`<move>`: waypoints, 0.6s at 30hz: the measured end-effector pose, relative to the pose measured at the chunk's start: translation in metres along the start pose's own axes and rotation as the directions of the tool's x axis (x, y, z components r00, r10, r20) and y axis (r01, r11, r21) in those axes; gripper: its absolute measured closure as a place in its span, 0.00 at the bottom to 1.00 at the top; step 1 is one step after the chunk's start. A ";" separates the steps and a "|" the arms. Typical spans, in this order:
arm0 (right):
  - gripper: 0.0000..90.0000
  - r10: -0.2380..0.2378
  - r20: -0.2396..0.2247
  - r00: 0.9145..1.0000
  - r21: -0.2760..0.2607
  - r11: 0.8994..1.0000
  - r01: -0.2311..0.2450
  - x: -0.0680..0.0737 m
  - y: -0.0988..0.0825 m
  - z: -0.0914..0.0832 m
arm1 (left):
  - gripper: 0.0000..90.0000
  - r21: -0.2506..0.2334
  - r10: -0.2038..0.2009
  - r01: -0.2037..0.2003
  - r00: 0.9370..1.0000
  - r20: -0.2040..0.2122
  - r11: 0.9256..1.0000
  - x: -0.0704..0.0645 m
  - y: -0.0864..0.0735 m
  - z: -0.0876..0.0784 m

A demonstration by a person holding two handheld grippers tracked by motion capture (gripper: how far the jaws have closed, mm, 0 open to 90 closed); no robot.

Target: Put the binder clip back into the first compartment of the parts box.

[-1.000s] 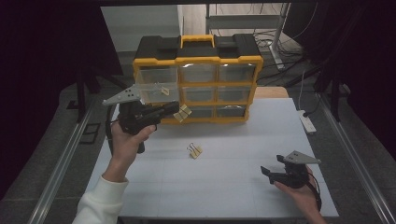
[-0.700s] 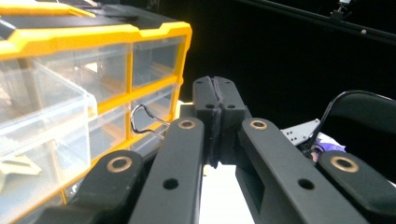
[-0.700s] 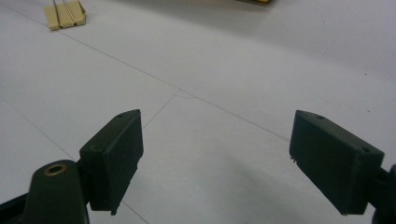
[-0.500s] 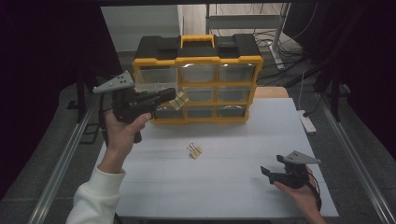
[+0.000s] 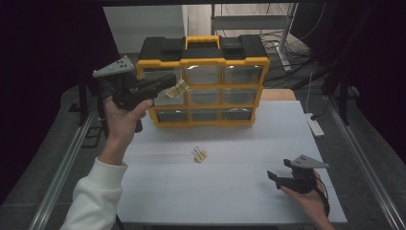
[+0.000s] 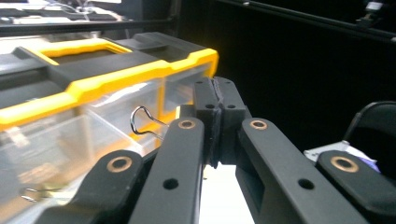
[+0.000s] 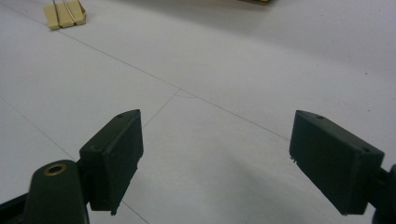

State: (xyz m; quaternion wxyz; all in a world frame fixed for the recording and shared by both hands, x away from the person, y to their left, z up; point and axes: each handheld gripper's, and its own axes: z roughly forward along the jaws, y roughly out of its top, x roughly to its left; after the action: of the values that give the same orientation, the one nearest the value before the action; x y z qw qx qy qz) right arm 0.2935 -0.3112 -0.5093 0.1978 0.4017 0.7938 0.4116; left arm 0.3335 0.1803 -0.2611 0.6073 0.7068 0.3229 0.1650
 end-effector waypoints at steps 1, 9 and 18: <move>0.20 0.000 0.000 1.000 0.000 1.000 0.000 0.000 0.000 0.000 | 0.99 0.000 0.000 0.000 1.000 0.000 1.000 0.000 0.000 0.000; 0.20 0.001 -0.002 1.000 0.000 1.000 -0.001 0.000 0.000 0.000 | 0.99 0.029 -0.027 0.030 0.995 -0.101 0.999 0.030 0.007 0.012; 0.20 0.000 -0.002 1.000 0.002 1.000 0.000 0.000 0.000 0.000 | 0.99 0.027 -0.056 0.061 0.987 -0.150 0.998 0.048 0.005 0.021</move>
State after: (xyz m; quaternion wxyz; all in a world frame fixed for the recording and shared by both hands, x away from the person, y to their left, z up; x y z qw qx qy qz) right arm 0.2937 -0.3111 -0.5096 0.1965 0.4016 0.7944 0.4111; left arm 0.3831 0.1955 -0.2687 0.5748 0.6923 0.3906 0.1942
